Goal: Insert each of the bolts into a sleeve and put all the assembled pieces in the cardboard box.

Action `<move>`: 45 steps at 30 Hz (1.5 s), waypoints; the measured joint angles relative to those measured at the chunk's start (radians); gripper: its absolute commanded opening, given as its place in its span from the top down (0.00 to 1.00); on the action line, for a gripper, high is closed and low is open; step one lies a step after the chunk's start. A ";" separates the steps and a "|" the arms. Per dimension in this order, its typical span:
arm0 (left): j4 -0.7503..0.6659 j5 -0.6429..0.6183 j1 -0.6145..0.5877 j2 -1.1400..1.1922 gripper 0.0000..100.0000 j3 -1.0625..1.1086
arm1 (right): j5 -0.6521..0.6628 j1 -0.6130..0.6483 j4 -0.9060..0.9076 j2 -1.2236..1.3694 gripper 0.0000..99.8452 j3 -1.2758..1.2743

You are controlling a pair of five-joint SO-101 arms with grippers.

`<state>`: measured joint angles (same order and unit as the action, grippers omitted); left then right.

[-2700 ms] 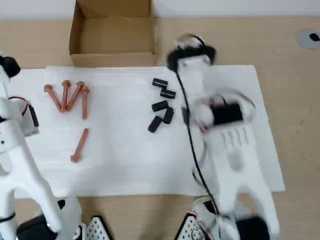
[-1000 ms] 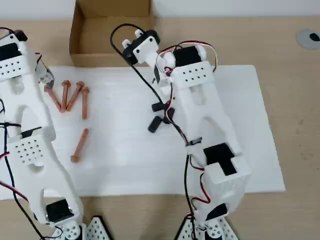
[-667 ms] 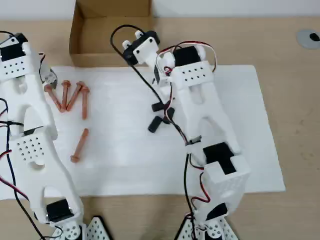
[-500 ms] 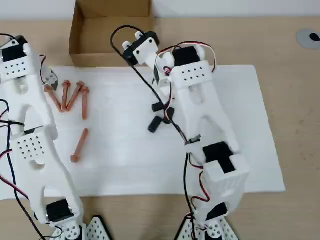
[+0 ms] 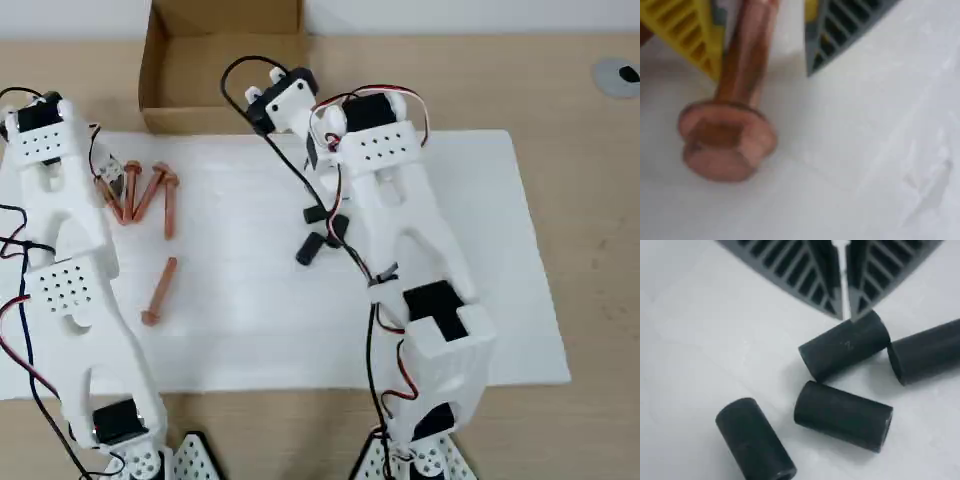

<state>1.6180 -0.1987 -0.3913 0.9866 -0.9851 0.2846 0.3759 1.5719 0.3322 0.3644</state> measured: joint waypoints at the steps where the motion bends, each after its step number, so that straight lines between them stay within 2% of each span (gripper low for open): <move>1: -0.006 0.000 0.000 0.000 0.87 -0.002 | 0.000 0.000 0.000 0.000 0.99 0.000; 9: -0.049 0.000 0.000 0.003 0.87 -0.002 | 0.000 0.000 0.000 0.014 0.99 0.000; 14: -0.064 -0.002 0.005 0.005 1.00 -0.002 | -0.002 0.000 0.000 0.021 0.99 0.006; 21: -0.075 0.002 0.011 0.008 0.99 -0.006 | 0.000 -0.002 -0.003 0.021 0.99 0.012; 26: 0.018 0.043 0.006 0.015 0.99 -0.080 | 0.060 -0.002 -0.026 0.028 0.99 0.014; 30: 0.106 0.060 0.003 0.015 0.99 -0.219 | 0.100 -0.002 -0.038 0.054 0.99 0.014; 34: 0.129 0.064 0.003 0.012 0.99 -0.269 | 0.147 -0.002 -0.058 0.098 0.99 0.014; 41: 0.133 0.104 0.003 -0.187 0.99 -0.120 | 0.195 -0.061 -0.100 0.255 0.99 0.187; 45: 0.133 0.137 0.003 -0.350 0.99 0.037 | 0.230 -0.089 -0.028 0.391 0.96 0.390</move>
<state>1.7515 -0.0621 -0.3882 0.6368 -0.9482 0.5148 0.2869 1.5443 0.7234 0.7541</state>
